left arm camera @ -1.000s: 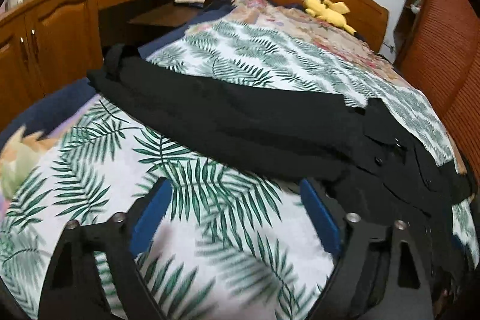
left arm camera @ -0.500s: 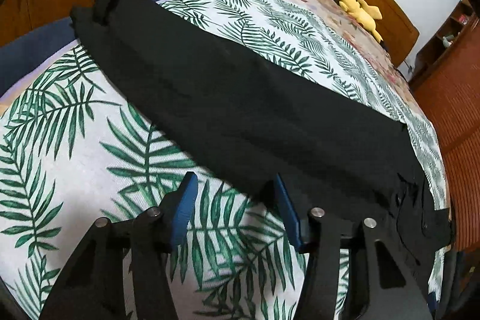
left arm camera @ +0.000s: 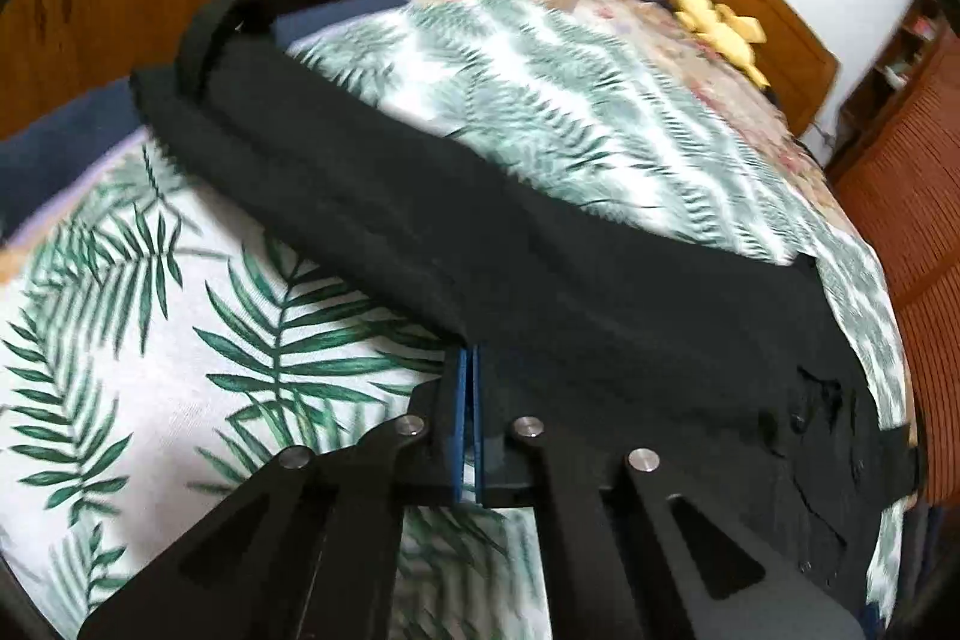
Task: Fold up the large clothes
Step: 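Carry the held sleeve with the left gripper across onto the coat body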
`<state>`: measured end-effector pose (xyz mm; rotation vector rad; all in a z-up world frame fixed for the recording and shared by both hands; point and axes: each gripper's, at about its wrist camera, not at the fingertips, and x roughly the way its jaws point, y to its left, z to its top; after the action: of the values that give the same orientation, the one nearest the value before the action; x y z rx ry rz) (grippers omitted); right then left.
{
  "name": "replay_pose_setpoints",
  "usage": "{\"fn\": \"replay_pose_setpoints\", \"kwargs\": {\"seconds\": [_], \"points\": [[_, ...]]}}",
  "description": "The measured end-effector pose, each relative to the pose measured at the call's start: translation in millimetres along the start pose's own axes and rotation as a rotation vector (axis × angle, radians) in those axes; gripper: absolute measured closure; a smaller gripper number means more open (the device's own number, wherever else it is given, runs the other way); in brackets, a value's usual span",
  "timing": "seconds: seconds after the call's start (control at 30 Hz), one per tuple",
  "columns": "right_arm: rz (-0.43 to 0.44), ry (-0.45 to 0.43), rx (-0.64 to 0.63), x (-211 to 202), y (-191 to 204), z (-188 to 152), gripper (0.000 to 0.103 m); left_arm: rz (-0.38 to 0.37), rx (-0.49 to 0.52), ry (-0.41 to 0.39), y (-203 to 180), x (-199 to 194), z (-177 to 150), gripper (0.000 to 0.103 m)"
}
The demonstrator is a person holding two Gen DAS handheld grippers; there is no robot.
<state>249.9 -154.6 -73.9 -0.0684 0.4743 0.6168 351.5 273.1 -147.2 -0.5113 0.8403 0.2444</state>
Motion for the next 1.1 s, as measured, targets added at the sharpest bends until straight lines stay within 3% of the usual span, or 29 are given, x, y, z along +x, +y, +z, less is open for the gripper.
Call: {"fn": "replay_pose_setpoints", "kwargs": {"seconds": [0.33,0.53,0.63,0.7,0.73,0.8,0.9,1.1], "points": [[0.002,-0.022,0.010,-0.1,-2.4,-2.1,0.000,-0.101,0.244,-0.051,-101.8,-87.3,-24.3,0.101],[0.004,-0.028,0.008,0.0,-1.9,-3.6,0.000,-0.048,0.353,-0.054,-133.4,-99.4,-47.1,0.101],[0.005,-0.028,0.009,0.7,-2.4,-3.7,0.000,-0.020,0.390,-0.052,-130.3,-101.6,-50.5,0.091],[0.006,-0.029,0.009,1.2,-3.0,-3.5,0.000,-0.015,0.398,-0.064,-127.1,-104.4,-50.2,0.062],[0.006,-0.029,0.009,1.2,-3.0,-3.5,0.000,-0.017,0.398,-0.077,-123.8,-107.1,-49.1,0.054],[0.006,-0.027,0.009,1.6,-2.8,-3.5,0.000,-0.024,0.387,-0.097,-117.1,-111.1,-44.8,0.020],[0.006,-0.024,0.008,1.7,-2.7,-3.3,0.000,-0.015,0.354,-0.122,-101.1,-110.9,-36.3,0.017],[0.006,-0.016,0.006,3.1,-2.0,-3.4,0.000,0.067,0.288,-0.097,-50.8,-81.6,-22.9,0.017]]}}
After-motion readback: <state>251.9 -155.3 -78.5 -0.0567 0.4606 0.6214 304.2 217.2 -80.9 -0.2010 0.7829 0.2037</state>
